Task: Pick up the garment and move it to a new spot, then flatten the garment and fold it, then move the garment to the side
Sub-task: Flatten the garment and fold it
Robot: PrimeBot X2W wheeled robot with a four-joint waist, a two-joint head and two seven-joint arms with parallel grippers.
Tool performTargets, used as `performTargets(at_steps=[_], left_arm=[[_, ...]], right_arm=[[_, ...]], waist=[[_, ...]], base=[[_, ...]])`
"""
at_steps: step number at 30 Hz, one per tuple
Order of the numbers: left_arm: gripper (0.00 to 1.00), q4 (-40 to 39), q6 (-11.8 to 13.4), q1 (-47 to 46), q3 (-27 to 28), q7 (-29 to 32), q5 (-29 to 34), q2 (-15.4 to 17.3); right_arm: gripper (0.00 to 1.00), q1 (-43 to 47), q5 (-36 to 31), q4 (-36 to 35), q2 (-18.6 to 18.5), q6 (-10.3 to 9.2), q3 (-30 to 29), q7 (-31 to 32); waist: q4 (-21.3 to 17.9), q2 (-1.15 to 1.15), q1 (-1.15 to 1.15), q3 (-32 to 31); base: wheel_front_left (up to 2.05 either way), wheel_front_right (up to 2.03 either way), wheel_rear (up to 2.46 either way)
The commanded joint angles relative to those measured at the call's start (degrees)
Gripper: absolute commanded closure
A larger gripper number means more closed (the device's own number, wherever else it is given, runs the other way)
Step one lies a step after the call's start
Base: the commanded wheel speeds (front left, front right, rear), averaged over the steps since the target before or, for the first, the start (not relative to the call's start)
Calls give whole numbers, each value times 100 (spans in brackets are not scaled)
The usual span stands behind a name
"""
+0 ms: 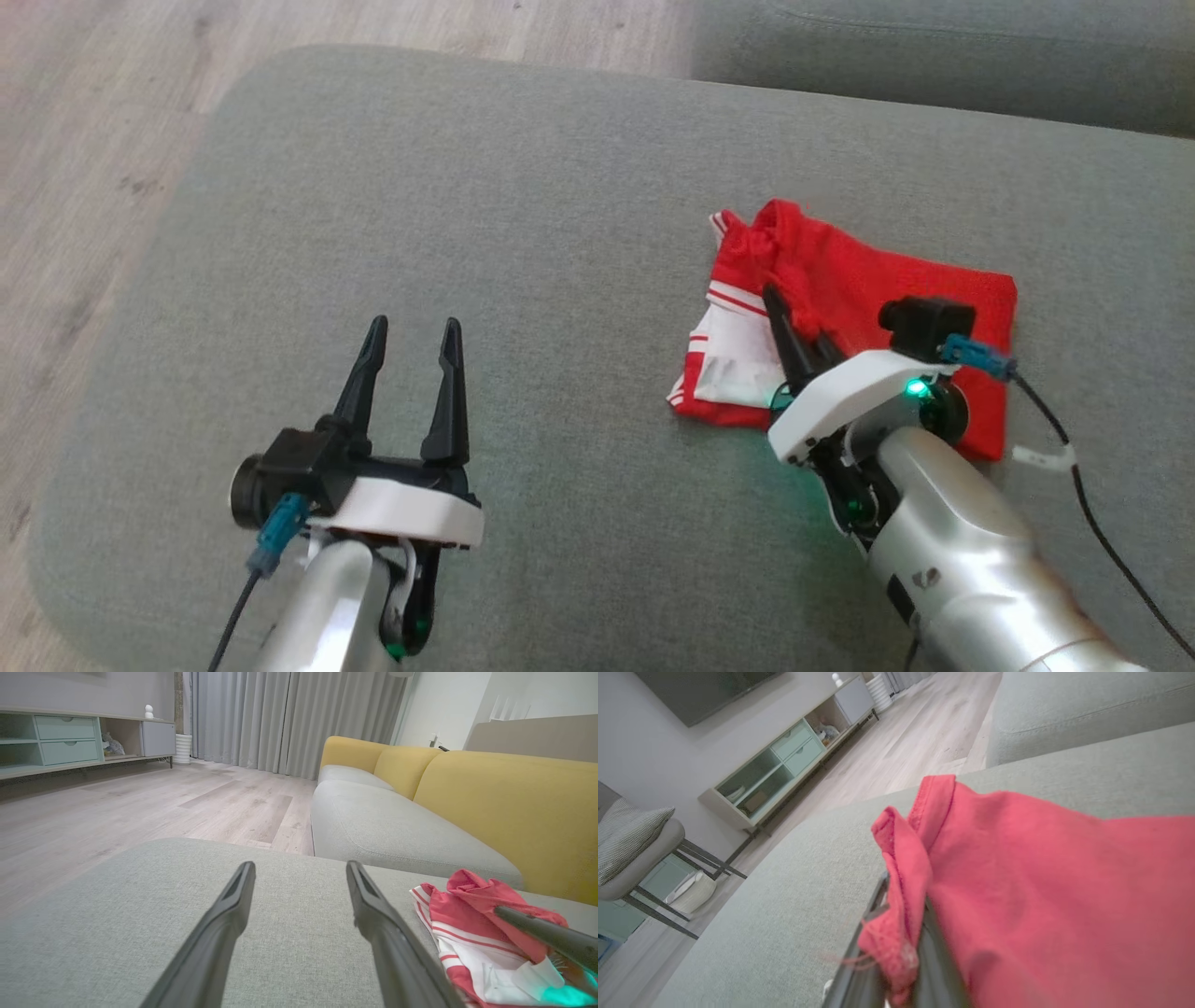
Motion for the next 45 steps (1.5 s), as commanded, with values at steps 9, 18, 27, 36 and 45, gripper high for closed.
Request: performTargets(at_steps=[9, 18, 27, 36, 45], left_arm=[[0, -80, 56, -302, 196, -55, -15, 29], [0, -36, 43, -238, 293, -55, 41, 29], [0, -183, 49, 18, 510, -55, 96, 29], [0, -347, 87, 203, 615, -55, 124, 29], [0, -400, 134, 470, 629, -55, 166, 29]], right_arm=[[100, -381, 624, 334, 63, -4, 918, -320], [0, -595, 800, 149, 63, -4, 1576, -410], [0, -175, -1550, -662, 40, -4, -946, -421], [0, 1531, -3753, -2657, 48, -4, -2814, -422], [0, 2453, -3499, -3330, 61, -4, -3029, -422]], waist=[[152, 0, 0, 88], [-72, 0, 0, -61], [-692, 0, 0, -486], [-1156, 0, 0, -547], [-1331, 0, 0, -535]], base=[[0, 0, 0], [0, 0, 0], [0, 0, 0], [0, 0, 0], [0, 0, 0]])
